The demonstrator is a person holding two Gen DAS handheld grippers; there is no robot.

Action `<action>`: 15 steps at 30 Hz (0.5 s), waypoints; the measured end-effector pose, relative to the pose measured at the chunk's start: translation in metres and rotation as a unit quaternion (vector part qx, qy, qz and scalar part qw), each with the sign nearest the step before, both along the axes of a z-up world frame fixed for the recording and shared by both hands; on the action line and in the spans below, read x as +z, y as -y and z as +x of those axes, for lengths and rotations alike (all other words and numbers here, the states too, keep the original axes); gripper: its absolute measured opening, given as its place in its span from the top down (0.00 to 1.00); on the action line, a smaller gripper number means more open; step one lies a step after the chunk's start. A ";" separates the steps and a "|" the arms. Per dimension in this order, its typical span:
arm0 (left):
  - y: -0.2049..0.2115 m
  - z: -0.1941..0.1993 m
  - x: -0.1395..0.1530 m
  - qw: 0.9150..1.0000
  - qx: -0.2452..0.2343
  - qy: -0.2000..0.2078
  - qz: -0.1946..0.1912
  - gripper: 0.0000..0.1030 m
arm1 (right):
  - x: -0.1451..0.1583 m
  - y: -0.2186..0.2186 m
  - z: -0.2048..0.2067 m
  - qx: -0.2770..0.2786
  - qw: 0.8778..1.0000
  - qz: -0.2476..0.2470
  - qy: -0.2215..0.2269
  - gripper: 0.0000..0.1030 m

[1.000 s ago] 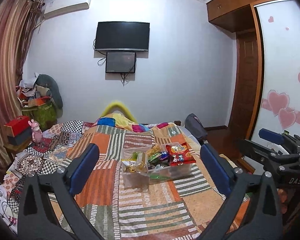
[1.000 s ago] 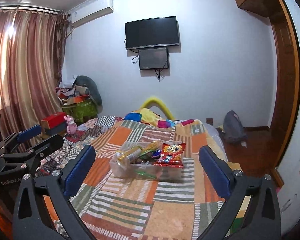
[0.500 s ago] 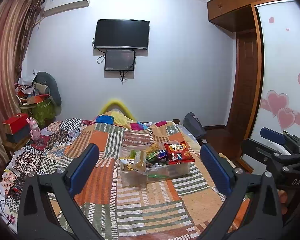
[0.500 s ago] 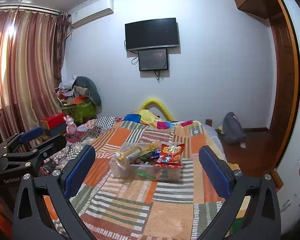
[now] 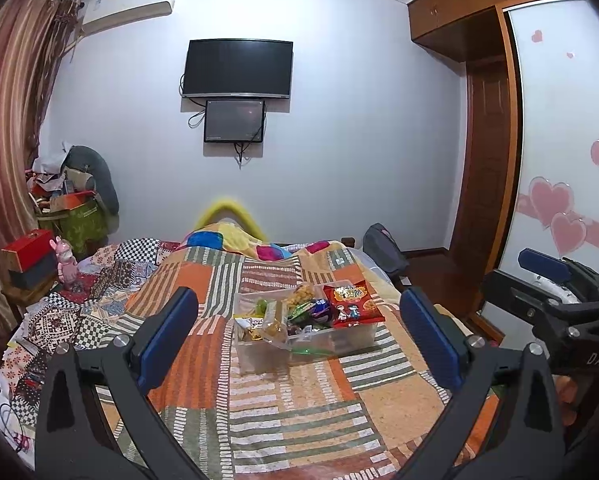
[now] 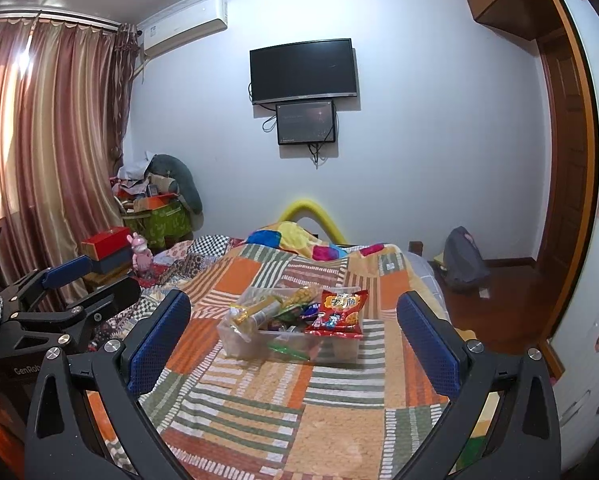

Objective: Organize snacks

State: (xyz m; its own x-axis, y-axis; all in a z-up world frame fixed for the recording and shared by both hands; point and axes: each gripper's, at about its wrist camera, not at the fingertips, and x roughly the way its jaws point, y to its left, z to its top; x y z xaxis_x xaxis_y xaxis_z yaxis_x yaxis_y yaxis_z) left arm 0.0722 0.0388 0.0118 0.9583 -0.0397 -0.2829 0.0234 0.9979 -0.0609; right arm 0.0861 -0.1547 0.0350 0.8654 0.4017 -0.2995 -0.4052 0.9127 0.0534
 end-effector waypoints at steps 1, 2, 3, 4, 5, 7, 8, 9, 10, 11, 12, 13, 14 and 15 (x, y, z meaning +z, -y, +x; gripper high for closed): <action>0.000 0.000 0.000 1.000 -0.001 -0.001 -0.002 0.01 | 0.000 0.000 0.000 0.000 1.000 0.000 0.000 0.00; -0.001 0.000 0.000 1.000 -0.002 -0.001 -0.003 0.01 | 0.000 0.000 0.000 0.000 1.000 -0.001 0.000 0.00; -0.001 0.001 0.000 1.000 -0.003 -0.002 -0.004 0.01 | 0.000 0.000 -0.001 0.000 1.000 -0.001 0.000 0.00; -0.001 0.001 0.000 1.000 -0.003 -0.002 -0.004 0.01 | 0.001 0.001 0.000 -0.001 1.000 -0.001 0.001 0.00; -0.001 0.001 0.000 1.000 -0.003 -0.003 -0.004 0.01 | 0.000 0.000 0.000 -0.002 1.000 -0.001 0.001 0.00; 0.000 0.001 0.000 1.000 -0.002 -0.002 -0.002 0.01 | 0.000 0.001 0.000 -0.002 1.000 0.001 0.000 0.00; 0.000 0.001 0.000 1.000 -0.002 -0.002 -0.001 0.01 | 0.000 0.001 0.000 -0.002 1.000 0.001 0.000 0.00; 0.000 0.000 0.000 1.000 -0.003 -0.003 0.000 0.01 | 0.000 0.002 0.000 -0.002 1.000 0.001 -0.001 0.00; 0.000 0.000 0.000 1.000 -0.004 -0.003 0.000 0.01 | 0.000 0.002 0.001 -0.003 1.000 0.001 -0.001 0.00; 0.000 0.000 0.000 1.000 -0.005 -0.003 -0.001 0.01 | -0.001 0.002 0.001 -0.003 1.000 0.001 -0.001 0.00; 0.000 0.000 -0.001 1.000 -0.006 -0.003 -0.002 0.01 | 0.000 0.001 0.001 -0.003 1.000 0.001 -0.001 0.00; 0.001 -0.001 -0.001 1.000 -0.008 -0.004 -0.003 0.01 | 0.000 0.002 0.001 -0.004 1.000 0.001 -0.001 0.00; 0.001 -0.001 0.000 1.000 -0.010 -0.004 -0.004 0.01 | -0.001 0.002 0.001 -0.004 1.000 0.001 -0.001 0.00; 0.001 -0.001 -0.001 1.000 -0.012 -0.005 -0.004 0.01 | -0.001 0.002 0.001 -0.003 1.000 0.001 -0.001 0.00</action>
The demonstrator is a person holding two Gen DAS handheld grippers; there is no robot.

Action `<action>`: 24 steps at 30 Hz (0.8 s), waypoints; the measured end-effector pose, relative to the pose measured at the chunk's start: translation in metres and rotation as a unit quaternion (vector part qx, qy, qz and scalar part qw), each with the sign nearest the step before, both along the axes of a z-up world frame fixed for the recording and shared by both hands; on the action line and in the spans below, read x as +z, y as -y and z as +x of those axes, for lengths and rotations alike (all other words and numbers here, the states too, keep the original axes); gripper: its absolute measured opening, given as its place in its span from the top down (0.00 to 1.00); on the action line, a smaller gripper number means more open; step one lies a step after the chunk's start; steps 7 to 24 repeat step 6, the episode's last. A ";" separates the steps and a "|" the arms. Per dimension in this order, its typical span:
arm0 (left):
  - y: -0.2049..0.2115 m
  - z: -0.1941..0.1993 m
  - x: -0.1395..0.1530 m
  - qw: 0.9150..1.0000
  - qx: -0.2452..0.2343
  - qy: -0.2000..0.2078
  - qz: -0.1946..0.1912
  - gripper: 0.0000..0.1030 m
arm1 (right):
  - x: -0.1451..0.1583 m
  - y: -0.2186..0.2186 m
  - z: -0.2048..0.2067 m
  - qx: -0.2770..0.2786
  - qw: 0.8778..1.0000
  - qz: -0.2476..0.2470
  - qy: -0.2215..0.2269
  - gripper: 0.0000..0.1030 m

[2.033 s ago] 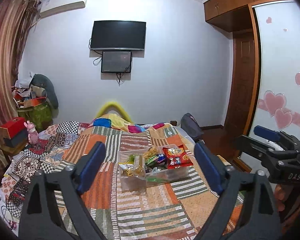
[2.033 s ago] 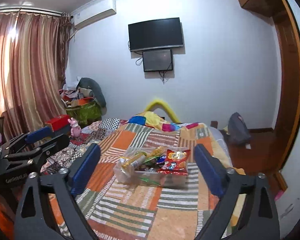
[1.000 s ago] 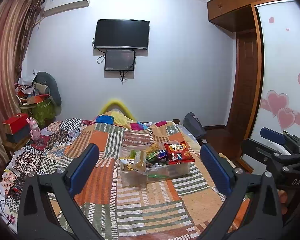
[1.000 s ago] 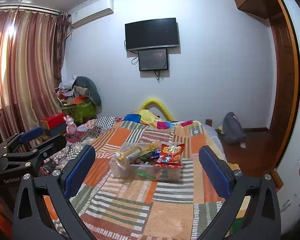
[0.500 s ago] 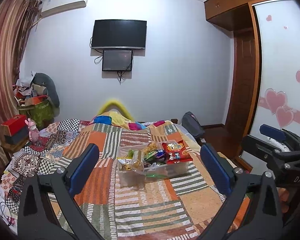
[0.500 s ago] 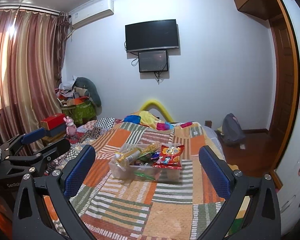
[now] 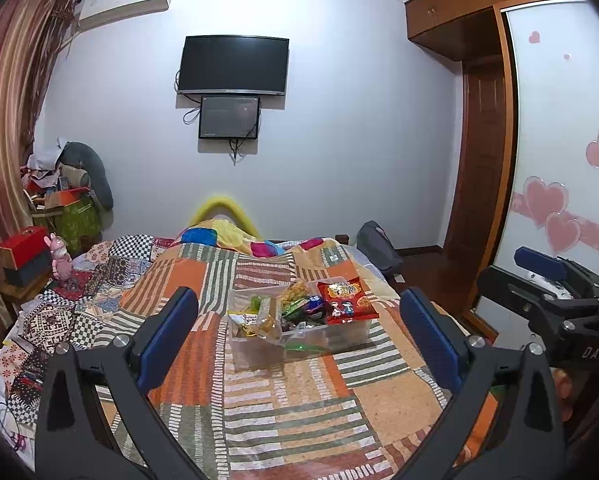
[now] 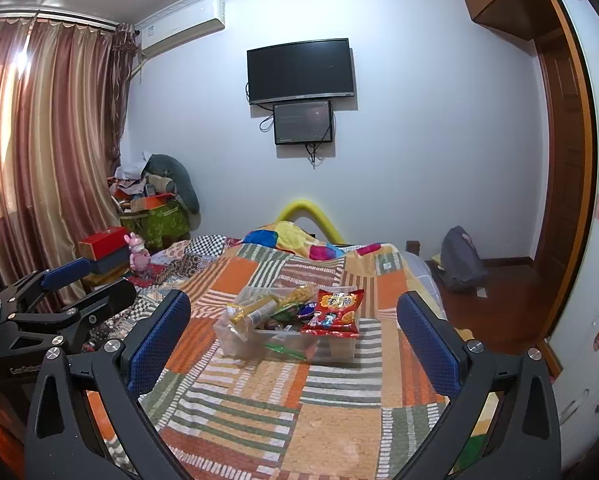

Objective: Organize snacks

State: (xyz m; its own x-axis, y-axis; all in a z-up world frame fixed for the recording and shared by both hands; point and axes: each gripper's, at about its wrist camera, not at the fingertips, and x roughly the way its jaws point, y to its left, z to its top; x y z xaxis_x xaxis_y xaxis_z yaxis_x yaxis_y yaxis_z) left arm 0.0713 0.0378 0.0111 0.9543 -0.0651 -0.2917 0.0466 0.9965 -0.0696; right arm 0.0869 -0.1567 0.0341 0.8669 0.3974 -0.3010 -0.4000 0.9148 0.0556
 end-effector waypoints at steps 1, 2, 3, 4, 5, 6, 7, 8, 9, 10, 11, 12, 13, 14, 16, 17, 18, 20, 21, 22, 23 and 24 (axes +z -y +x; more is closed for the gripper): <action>0.000 0.000 0.000 1.000 -0.001 0.000 0.000 0.01 | 0.000 0.000 0.000 0.000 1.000 -0.001 0.000 0.00; 0.001 0.000 0.000 1.000 -0.002 -0.001 0.000 0.01 | 0.000 0.000 0.000 0.000 1.000 -0.001 0.000 0.00; 0.001 0.000 -0.001 1.000 -0.004 -0.002 0.000 0.01 | 0.000 0.000 0.000 0.000 1.000 -0.002 0.000 0.00; 0.001 0.000 -0.001 1.000 -0.005 -0.003 0.000 0.01 | 0.000 0.000 0.000 0.000 1.000 -0.002 -0.001 0.00; 0.002 0.001 -0.001 1.000 -0.005 -0.003 0.001 0.01 | 0.000 0.000 -0.001 0.001 1.000 -0.002 -0.001 0.00; 0.002 0.001 -0.001 1.000 -0.005 -0.003 0.001 0.01 | 0.000 0.000 0.000 0.001 1.000 -0.002 -0.001 0.00; 0.002 0.001 -0.001 1.000 -0.005 -0.003 0.001 0.01 | 0.000 0.000 0.000 0.001 1.000 -0.002 -0.001 0.00; 0.002 0.001 -0.001 1.000 -0.005 -0.003 0.001 0.01 | 0.000 0.000 0.000 0.001 1.000 -0.002 -0.001 0.00; 0.002 0.001 -0.001 1.000 -0.005 -0.003 0.001 0.01 | 0.000 0.000 0.000 0.001 1.000 -0.002 -0.001 0.00; 0.002 0.001 -0.001 1.000 -0.005 -0.003 0.001 0.01 | 0.000 0.000 0.000 0.001 1.000 -0.002 -0.001 0.00; 0.002 0.001 -0.001 1.000 -0.005 -0.003 0.001 0.01 | 0.000 0.000 0.000 0.001 1.000 -0.002 -0.001 0.00; 0.002 0.001 -0.001 1.000 -0.005 -0.003 0.001 0.01 | 0.000 0.000 0.000 0.001 1.000 -0.002 -0.001 0.00; 0.002 0.001 -0.001 1.000 -0.005 -0.003 0.001 0.01 | 0.000 0.000 0.000 0.001 1.000 -0.002 -0.001 0.00; 0.002 0.001 -0.001 1.000 -0.005 -0.003 0.001 0.01 | 0.000 0.000 0.000 0.001 1.000 -0.002 -0.001 0.00; 0.002 0.001 -0.001 1.000 -0.005 -0.003 0.001 0.01 | 0.000 0.000 0.000 0.001 1.000 -0.002 -0.001 0.00; 0.002 0.001 -0.001 1.000 -0.005 -0.003 0.001 0.01 | 0.000 0.000 0.000 0.001 1.000 -0.002 -0.001 0.00; 0.002 0.001 -0.001 1.000 -0.005 -0.003 0.001 0.01 | 0.000 0.000 0.000 0.001 1.000 -0.002 -0.001 0.00; 0.002 0.001 -0.001 1.000 -0.005 -0.003 0.001 0.01 | 0.000 0.000 0.000 0.001 1.000 -0.002 -0.001 0.00; 0.002 0.001 -0.001 1.000 -0.005 -0.003 0.001 0.01 | 0.000 0.000 0.000 0.001 1.000 -0.002 -0.001 0.00; 0.002 0.001 -0.001 1.000 -0.005 -0.003 0.001 0.01 | 0.000 0.000 0.000 0.001 1.000 -0.002 -0.001 0.00; 0.002 0.001 -0.001 1.000 -0.005 -0.003 0.001 0.01 | 0.000 0.000 0.000 0.001 1.000 -0.002 -0.001 0.00; 0.002 0.001 -0.001 1.000 -0.005 -0.003 0.001 0.01 | 0.000 0.000 0.000 0.001 1.000 -0.002 -0.001 0.00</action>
